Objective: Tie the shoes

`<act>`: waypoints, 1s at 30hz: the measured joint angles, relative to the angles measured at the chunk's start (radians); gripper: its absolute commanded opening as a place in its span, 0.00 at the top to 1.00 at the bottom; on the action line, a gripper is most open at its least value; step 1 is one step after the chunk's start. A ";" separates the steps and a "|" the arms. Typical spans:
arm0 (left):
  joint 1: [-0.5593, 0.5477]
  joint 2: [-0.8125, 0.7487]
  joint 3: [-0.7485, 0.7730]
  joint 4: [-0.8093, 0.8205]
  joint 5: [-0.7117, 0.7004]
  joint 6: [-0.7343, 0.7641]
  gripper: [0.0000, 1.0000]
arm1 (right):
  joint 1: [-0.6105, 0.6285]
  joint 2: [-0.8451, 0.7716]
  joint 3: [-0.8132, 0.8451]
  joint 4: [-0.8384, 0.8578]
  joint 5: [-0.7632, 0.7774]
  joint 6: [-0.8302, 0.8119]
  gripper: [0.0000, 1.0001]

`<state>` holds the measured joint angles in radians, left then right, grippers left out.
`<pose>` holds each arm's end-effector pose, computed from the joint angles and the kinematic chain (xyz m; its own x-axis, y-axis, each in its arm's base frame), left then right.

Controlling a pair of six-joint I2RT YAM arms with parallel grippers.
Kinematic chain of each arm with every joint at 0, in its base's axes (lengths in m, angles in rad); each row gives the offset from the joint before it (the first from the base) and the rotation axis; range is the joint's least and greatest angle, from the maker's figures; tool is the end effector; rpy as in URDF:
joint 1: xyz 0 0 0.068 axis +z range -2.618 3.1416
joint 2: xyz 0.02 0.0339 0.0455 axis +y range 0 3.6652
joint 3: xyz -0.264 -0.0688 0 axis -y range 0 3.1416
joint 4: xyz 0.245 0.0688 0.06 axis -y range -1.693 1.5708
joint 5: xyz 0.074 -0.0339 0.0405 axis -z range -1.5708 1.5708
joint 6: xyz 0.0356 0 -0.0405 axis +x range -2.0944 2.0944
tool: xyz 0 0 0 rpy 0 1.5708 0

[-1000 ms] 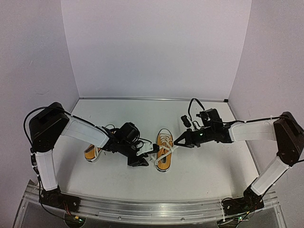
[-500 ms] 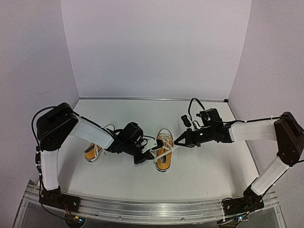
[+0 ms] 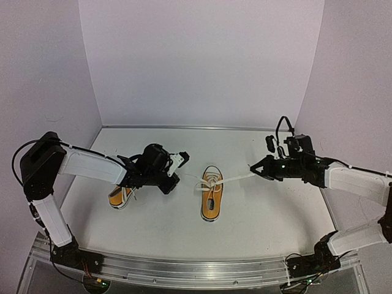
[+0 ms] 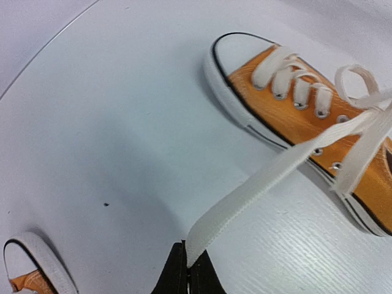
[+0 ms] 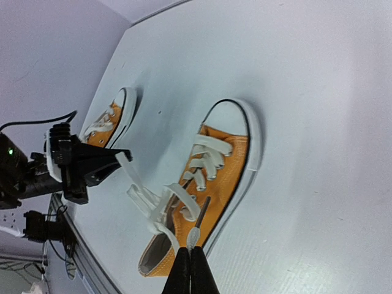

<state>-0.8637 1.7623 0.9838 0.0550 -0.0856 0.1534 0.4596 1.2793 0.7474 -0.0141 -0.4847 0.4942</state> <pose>0.2419 -0.2784 0.1709 -0.3156 0.6037 -0.7320 0.7731 0.6109 0.1705 0.2399 0.1372 0.2390 -0.7652 0.0896 -0.6376 -0.4390 0.6519 0.6184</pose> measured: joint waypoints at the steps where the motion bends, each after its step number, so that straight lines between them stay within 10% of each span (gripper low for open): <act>1: 0.007 -0.006 0.005 -0.026 -0.029 -0.027 1.00 | -0.012 -0.028 -0.011 -0.019 0.035 0.005 1.00; 30: 0.230 -0.213 -0.072 -0.472 -0.317 -0.544 1.00 | -0.079 -0.263 -0.112 -0.392 0.659 0.203 1.00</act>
<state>-0.6336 1.5489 0.9117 -0.4171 -0.4026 -0.3901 0.3801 1.0166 0.6352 -0.4061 0.1742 0.6974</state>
